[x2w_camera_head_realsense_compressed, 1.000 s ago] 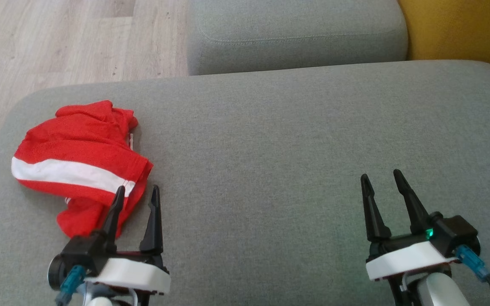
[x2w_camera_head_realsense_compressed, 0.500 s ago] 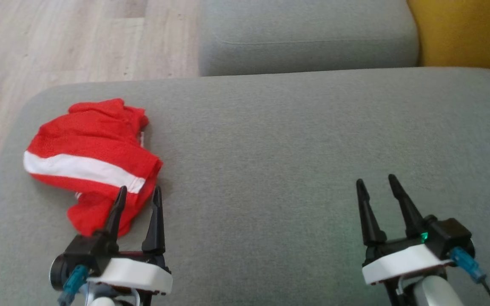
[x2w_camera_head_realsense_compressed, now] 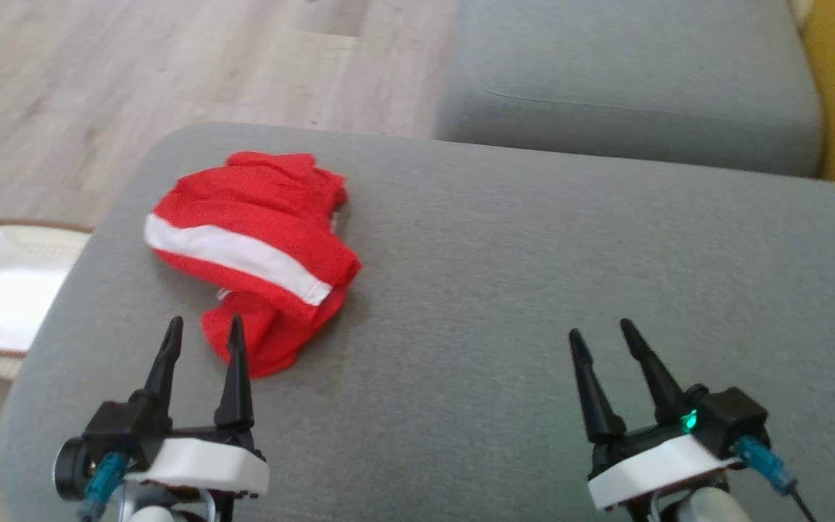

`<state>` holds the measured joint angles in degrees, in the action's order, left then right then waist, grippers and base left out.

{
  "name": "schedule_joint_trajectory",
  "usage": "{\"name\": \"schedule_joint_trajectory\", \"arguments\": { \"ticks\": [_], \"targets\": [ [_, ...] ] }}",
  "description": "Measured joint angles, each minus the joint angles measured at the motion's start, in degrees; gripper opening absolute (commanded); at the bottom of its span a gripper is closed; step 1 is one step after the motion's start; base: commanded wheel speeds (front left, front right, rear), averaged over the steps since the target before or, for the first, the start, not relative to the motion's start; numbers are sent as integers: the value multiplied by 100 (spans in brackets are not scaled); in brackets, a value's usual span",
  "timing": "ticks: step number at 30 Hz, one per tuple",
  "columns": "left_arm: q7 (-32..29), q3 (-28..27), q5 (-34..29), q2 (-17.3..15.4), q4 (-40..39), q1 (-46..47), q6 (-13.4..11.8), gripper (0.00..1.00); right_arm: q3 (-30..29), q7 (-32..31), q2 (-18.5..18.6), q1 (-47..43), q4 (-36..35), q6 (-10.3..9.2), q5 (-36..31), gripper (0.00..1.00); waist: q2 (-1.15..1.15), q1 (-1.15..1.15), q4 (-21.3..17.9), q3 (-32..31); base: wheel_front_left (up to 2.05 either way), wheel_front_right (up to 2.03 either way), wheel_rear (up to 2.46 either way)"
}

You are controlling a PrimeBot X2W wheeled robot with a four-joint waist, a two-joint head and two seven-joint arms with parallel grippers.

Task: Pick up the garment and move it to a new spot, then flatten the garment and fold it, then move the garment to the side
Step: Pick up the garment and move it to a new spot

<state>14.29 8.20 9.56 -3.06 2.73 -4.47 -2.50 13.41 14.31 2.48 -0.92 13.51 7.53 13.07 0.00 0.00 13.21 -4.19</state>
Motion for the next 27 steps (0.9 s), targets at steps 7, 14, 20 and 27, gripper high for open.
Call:
{"name": "schedule_joint_trajectory", "arguments": {
  "ticks": [7,14,20,27],
  "targets": [
    [0,-191,-45,2,30,-35,30,100,289,5,0,-129,60,0,84,100,0,0,500,-79,0,0,0],
    [0,-263,-90,1,32,-147,55,100,390,5,-1,-136,94,0,154,100,0,0,821,-105,0,0,0],
    [0,-321,-93,1,38,-147,56,100,420,5,-1,-135,123,0,156,100,0,0,805,-48,0,0,0],
    [0,-280,-256,1,571,3,371,100,364,5,0,-93,130,0,146,100,0,0,561,143,0,0,0]
  ]
}}
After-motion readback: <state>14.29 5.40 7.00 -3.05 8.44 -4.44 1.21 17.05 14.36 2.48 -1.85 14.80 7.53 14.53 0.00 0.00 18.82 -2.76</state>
